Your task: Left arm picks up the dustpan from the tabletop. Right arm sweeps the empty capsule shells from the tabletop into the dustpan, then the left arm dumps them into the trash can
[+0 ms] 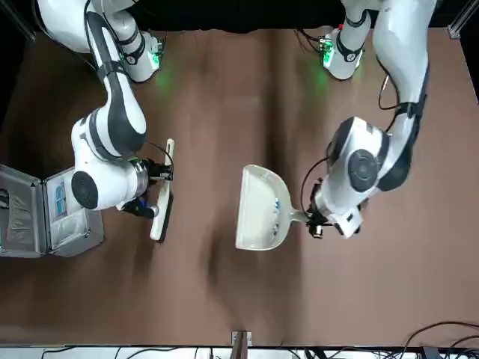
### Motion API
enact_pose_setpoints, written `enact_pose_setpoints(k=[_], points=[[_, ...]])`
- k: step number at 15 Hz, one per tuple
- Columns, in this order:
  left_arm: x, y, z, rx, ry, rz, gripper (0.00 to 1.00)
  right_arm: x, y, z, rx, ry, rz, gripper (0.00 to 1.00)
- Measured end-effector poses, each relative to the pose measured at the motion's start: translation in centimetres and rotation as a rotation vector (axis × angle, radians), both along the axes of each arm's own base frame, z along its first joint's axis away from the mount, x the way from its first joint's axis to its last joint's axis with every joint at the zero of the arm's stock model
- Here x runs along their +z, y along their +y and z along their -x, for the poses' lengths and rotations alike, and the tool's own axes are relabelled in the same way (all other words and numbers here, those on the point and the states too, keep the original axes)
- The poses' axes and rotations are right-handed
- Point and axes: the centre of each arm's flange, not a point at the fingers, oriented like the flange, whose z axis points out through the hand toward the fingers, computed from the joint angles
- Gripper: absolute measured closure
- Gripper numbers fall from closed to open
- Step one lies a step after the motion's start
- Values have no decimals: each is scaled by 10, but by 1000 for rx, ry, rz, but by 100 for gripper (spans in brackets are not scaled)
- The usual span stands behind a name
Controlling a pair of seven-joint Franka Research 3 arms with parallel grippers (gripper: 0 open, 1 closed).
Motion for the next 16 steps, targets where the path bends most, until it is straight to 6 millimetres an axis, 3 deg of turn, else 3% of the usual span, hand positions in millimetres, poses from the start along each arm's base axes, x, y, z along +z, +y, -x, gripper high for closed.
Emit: enact_pose_setpoints(k=[5,11,16], points=[[9,66,-15,-5,14,-8,67,-21,-8,43,48,70,-8,74],[40,146,-20,-38,12,-22,67,-46,-20,99,108,89,11,74],[50,237,-24,-80,-5,-24,67,-70,-34,141,160,78,23,74]])
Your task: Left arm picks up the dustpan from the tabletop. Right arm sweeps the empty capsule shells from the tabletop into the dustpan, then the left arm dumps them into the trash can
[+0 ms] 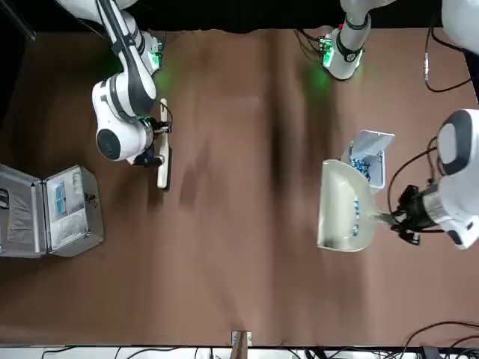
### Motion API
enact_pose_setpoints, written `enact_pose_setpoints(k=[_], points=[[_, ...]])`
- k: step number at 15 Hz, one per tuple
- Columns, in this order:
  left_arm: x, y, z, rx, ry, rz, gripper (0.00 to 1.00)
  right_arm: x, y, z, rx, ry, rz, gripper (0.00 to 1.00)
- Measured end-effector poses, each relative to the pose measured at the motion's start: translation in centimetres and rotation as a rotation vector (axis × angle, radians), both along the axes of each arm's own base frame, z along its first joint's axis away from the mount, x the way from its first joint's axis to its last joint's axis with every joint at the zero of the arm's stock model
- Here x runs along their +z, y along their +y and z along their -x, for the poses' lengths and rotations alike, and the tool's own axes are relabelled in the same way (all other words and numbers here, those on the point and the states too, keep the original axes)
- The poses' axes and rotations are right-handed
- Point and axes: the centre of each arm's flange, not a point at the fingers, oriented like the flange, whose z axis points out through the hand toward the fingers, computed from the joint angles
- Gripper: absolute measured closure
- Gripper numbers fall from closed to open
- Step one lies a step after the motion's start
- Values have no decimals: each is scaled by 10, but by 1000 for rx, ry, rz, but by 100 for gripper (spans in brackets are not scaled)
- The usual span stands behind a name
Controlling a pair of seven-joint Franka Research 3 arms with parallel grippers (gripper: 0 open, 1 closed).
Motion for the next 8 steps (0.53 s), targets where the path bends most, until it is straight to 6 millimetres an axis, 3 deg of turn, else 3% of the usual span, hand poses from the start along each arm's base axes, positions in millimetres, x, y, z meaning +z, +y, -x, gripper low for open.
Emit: enact_pose_setpoints(k=[5,8], points=[[-2,76,4,-66,-6,12,67,-28,-11,19,5,-12,18,74],[3,119,10,-82,-39,131,67,-41,-16,25,-2,-36,27,74]])
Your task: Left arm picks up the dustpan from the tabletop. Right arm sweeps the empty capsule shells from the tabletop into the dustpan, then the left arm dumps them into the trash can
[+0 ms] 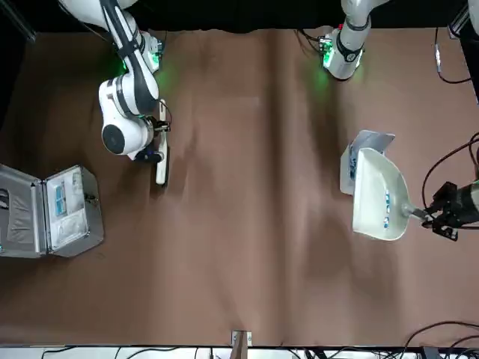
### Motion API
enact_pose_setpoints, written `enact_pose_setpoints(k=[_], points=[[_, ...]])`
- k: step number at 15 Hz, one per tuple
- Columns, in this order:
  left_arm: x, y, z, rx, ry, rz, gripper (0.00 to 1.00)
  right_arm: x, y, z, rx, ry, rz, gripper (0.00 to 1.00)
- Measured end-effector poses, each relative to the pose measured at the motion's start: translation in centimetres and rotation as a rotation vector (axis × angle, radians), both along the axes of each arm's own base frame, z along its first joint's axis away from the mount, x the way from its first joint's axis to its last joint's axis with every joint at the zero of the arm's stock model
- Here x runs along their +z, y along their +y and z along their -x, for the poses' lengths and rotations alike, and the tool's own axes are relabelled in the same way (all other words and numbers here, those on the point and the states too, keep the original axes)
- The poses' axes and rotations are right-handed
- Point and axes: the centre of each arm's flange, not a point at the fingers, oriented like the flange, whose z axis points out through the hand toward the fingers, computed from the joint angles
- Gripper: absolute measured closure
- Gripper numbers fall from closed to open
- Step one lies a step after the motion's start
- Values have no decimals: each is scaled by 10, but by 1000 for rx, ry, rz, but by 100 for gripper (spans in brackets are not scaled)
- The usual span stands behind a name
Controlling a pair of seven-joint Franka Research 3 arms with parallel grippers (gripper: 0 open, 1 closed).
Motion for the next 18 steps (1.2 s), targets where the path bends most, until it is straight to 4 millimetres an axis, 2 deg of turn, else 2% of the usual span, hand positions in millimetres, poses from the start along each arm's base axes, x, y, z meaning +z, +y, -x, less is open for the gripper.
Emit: enact_pose_setpoints(k=[3,8,14,18], points=[[13,22,9,10,-25,88,67,-2,-1,-2,-4,-21,0,74],[22,46,34,-64,-36,92,67,-12,-5,2,22,-21,29,74],[27,39,49,-44,-165,23,67,-41,0,5,38,-24,46,74],[17,39,49,-24,-224,-6,67,-51,5,9,51,-9,53,74]])
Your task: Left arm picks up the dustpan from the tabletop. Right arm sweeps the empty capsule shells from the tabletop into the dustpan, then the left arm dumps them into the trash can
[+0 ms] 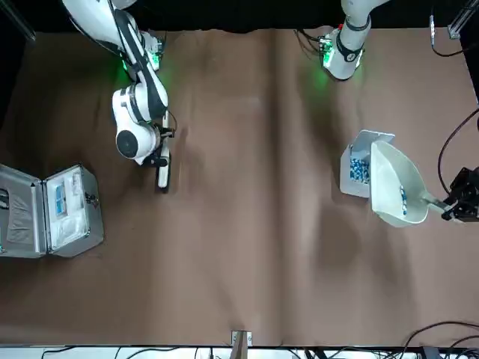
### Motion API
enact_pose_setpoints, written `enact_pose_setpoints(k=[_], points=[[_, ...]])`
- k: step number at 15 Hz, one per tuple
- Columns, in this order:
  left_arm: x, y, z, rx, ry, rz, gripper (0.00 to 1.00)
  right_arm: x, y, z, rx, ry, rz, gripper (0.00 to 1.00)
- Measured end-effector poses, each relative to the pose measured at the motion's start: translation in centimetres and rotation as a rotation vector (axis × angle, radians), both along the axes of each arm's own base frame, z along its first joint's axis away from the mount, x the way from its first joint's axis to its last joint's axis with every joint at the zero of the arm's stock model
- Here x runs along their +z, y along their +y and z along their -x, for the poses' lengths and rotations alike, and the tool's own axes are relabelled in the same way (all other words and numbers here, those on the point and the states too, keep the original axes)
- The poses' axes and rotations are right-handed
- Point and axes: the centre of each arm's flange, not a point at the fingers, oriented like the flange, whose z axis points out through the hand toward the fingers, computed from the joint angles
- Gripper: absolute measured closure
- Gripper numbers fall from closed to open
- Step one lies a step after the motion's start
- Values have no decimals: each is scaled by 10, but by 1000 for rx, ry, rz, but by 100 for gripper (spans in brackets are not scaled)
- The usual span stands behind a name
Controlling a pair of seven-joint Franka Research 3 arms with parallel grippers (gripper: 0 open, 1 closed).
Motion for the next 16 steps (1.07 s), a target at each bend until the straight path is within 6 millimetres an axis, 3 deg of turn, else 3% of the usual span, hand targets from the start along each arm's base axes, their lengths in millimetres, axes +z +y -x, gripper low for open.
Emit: enact_pose_setpoints(k=[8,16], points=[[-37,-2,5,41,-92,-48,67,-8,0,2,3,15,7,74],[-52,15,38,98,-141,-97,67,-10,1,0,3,16,7,73]])
